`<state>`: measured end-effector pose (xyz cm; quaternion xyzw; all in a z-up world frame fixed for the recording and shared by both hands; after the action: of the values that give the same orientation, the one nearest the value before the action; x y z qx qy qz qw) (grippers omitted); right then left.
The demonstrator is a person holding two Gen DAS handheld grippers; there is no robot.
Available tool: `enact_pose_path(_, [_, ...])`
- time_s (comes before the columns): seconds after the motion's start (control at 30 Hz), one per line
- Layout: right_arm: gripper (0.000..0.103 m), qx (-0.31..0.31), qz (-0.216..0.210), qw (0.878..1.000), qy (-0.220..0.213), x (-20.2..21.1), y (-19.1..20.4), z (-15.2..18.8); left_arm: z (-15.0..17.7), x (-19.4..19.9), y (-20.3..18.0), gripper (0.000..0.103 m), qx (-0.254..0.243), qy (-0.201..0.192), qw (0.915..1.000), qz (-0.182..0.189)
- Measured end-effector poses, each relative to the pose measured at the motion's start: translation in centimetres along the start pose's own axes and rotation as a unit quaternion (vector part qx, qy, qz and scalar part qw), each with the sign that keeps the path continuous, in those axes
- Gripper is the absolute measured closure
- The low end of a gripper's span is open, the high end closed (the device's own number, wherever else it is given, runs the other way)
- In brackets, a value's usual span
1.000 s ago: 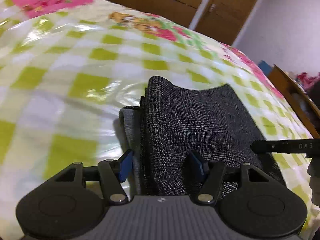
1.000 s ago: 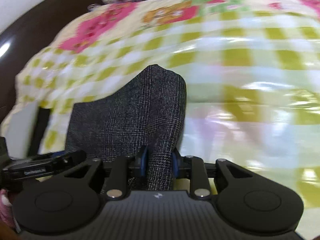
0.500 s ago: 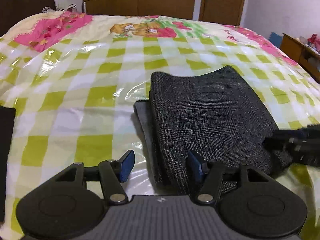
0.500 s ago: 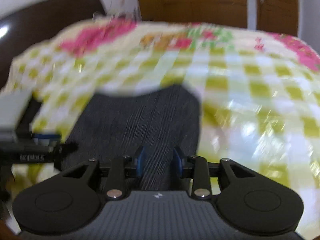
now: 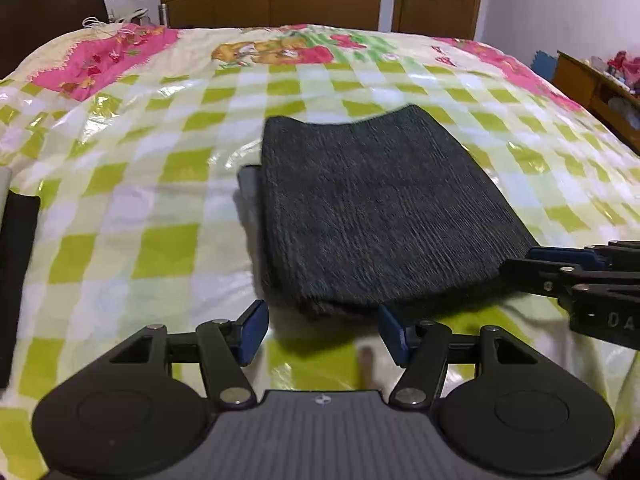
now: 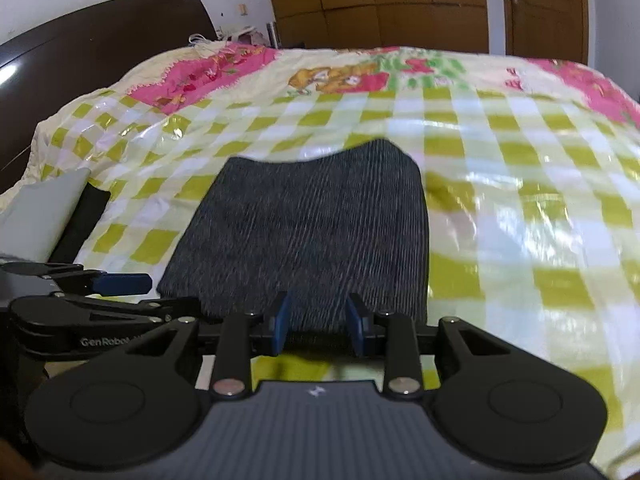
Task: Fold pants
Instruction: 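Open both grippers and withdraw them from the folded trousers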
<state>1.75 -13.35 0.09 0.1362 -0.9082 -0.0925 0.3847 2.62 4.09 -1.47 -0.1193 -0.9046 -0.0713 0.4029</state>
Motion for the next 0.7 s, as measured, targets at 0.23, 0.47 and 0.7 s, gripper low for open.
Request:
enact_pose_path(0.23, [0.071, -0.014, 0.004, 1.0, 0.001, 0.9, -0.2, 1.3, 0.6, 0.4, -1.3, 0.028, -0.011, 0.003, 0.9999, -0.002])
enact_pose_path(0.47, [0.071, -0.017, 0.006, 1.0, 0.002, 1.1, -0.3, 2.1, 1.0, 0.5, -1.6, 0.025, -0.004, 0.003, 1.0, 0.0])
enact_pose_path(0.7, [0.071, -0.017, 0.011, 1.0, 0.005, 1.1, -0.4, 2.6, 1.3, 0.3, -1.9, 0.022, -0.003, 0.008, 1.0, -0.001])
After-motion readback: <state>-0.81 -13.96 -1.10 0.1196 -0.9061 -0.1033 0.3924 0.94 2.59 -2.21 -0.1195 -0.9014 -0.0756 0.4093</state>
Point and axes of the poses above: each gripper's, at about its wrist camera, not at the fingertips, and x roughly against the way its jaws point, y to its left, z to its underside, the point moved 4 cm from there along -x, roughly the way its jaws point, and after that the axes turned 7 degrees about -x, right-handed, at the moved point
